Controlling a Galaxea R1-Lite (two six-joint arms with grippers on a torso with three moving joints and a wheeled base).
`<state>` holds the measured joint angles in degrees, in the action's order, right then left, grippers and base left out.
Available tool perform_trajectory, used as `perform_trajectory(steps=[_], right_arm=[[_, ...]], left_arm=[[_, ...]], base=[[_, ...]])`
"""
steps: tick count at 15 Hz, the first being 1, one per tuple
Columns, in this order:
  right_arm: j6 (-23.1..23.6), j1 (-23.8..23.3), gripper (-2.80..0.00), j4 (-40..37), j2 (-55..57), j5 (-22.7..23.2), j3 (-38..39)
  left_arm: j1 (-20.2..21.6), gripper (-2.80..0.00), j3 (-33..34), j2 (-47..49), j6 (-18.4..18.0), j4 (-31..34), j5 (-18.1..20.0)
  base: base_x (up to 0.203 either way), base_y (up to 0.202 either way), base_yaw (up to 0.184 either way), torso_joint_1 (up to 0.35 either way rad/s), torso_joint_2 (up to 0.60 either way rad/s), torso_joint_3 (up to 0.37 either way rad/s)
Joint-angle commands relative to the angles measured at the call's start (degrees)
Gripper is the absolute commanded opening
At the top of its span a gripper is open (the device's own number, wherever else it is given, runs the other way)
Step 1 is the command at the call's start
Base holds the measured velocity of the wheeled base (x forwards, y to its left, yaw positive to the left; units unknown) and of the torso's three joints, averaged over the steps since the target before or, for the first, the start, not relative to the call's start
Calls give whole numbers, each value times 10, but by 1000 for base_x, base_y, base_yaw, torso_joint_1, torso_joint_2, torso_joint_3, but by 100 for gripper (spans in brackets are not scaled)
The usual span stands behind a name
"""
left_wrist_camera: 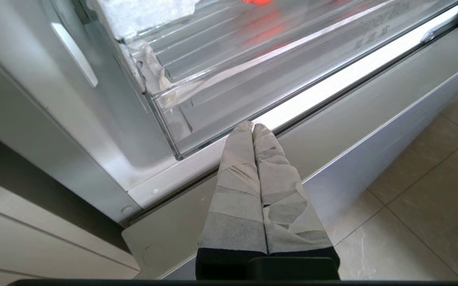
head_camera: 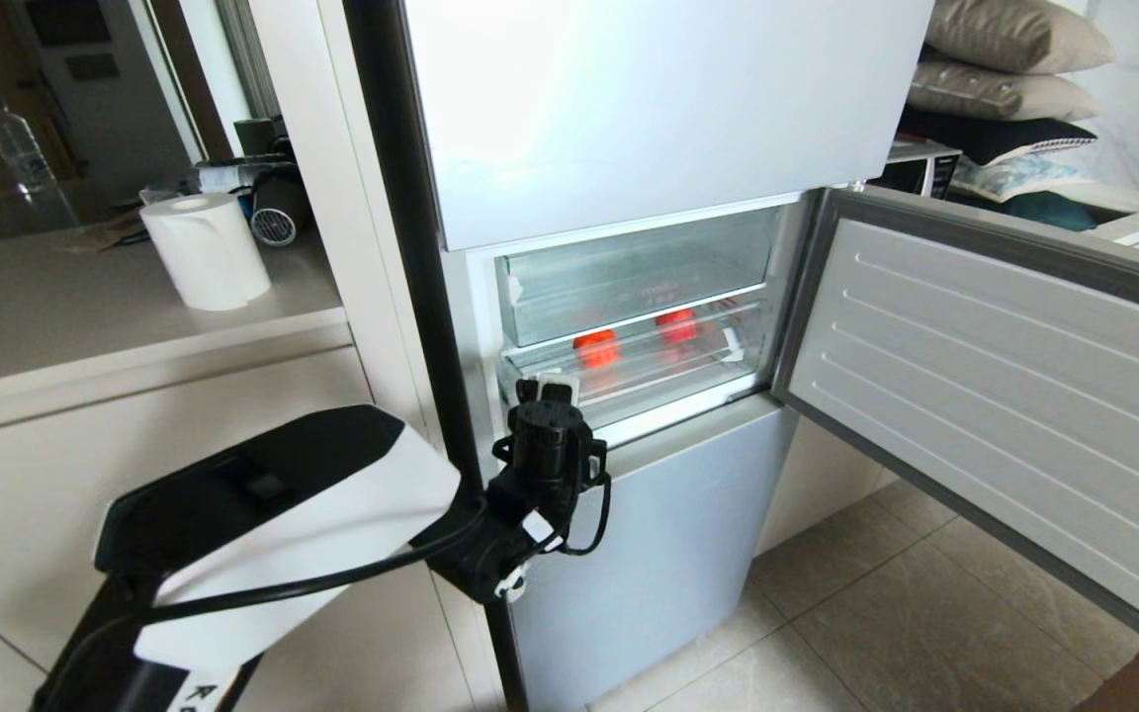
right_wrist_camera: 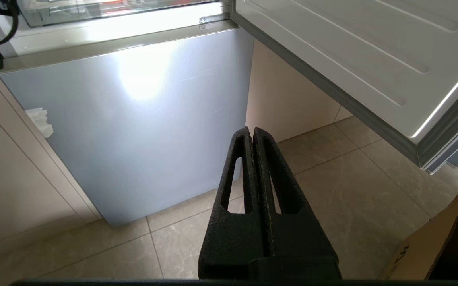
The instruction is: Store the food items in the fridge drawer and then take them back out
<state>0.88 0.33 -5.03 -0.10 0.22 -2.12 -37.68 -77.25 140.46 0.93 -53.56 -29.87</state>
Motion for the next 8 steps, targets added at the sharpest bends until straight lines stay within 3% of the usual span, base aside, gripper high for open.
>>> perform_trajectory(steps=[1,8], right_arm=[[0,0,-280,2,1,0,0],[-1,0,-280,2,1,0,1]], left_arm=[[0,-280,-19,16,0,5,-4],[7,-280,-113,62,0,31,-4]], base=[[0,0,0,0,0,0],[0,0,0,0,0,0]])
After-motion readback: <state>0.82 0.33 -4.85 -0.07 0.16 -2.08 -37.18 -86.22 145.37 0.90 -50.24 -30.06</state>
